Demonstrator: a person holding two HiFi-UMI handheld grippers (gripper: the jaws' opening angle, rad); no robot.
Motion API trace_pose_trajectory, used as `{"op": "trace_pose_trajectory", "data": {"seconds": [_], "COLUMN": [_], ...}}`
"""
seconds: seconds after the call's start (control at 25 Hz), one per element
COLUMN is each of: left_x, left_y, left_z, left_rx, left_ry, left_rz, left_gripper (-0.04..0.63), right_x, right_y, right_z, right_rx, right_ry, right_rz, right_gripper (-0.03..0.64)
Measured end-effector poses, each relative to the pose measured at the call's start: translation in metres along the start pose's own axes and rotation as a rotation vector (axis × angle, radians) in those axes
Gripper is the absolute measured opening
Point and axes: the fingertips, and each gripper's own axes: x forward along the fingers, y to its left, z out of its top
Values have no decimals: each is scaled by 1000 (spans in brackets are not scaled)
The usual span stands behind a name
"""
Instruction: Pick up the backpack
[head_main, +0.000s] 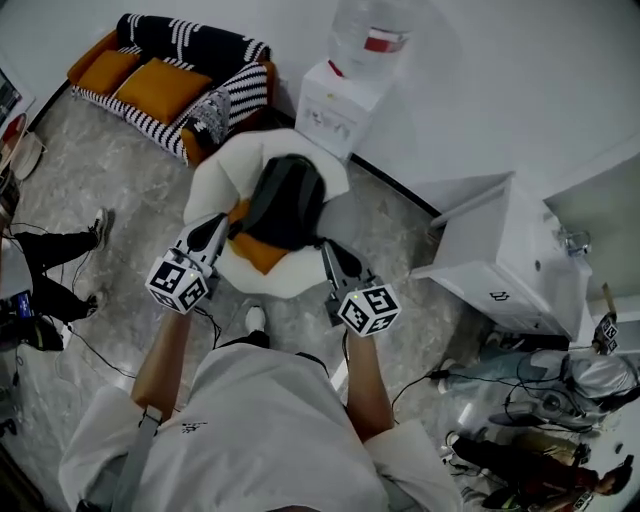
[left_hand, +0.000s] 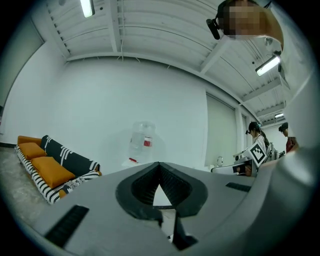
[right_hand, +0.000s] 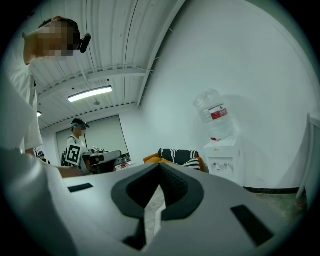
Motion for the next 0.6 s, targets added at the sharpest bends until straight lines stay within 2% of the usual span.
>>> {"op": "trace_pose_trajectory", "data": {"seconds": [0.4,0.6], "left_x": [44,64], "left_y": [53,64], "left_z": [-24,-39], "left_rx": [-27,-55], "left_ry": [77,105], "left_rz": [-79,-109], "left_gripper": [2,2], "right_x": [55,70], "right_y": [-24,-35], "right_z": [-4,-12], "right_rx": [79,56], "right_ry": [8,39], "right_rz": [-78,-88], "right_gripper": [6,6]}}
